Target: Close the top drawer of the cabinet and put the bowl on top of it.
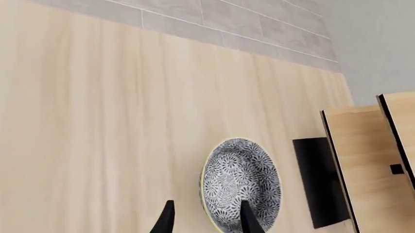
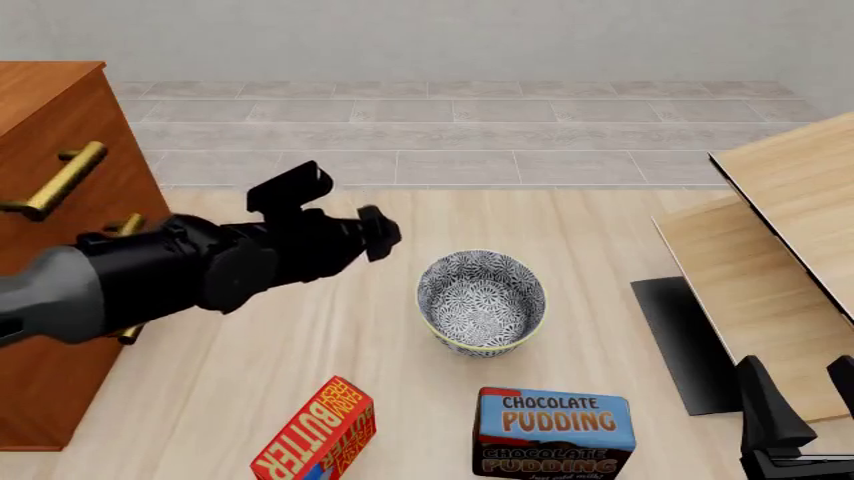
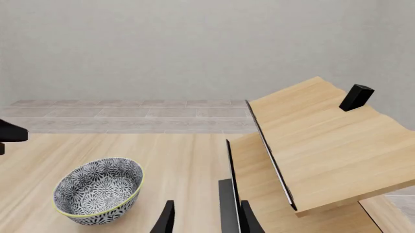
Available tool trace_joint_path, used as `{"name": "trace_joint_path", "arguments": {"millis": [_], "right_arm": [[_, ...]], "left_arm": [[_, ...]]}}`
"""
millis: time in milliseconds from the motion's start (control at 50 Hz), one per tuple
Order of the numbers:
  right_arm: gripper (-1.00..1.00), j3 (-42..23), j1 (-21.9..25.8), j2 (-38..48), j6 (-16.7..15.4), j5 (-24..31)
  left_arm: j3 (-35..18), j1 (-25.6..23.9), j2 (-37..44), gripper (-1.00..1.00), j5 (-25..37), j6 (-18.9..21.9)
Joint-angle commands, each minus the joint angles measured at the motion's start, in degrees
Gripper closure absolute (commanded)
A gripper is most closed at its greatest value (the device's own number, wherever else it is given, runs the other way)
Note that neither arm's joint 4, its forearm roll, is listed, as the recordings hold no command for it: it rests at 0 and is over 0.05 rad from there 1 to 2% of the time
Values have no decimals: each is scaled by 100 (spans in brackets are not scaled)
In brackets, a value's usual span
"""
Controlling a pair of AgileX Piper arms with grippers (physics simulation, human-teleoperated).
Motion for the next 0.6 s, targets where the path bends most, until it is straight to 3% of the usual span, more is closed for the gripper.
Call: {"name": "trace_joint_path", "arguments": {"millis": [20, 600], "right_arm": [[-100, -5, 0, -35, 3, 37], [-100, -5, 0, -34, 2, 37]], "left_arm": [[13, -27, 302, -100, -230, -95], [8, -128, 848, -100, -562, -351]]}}
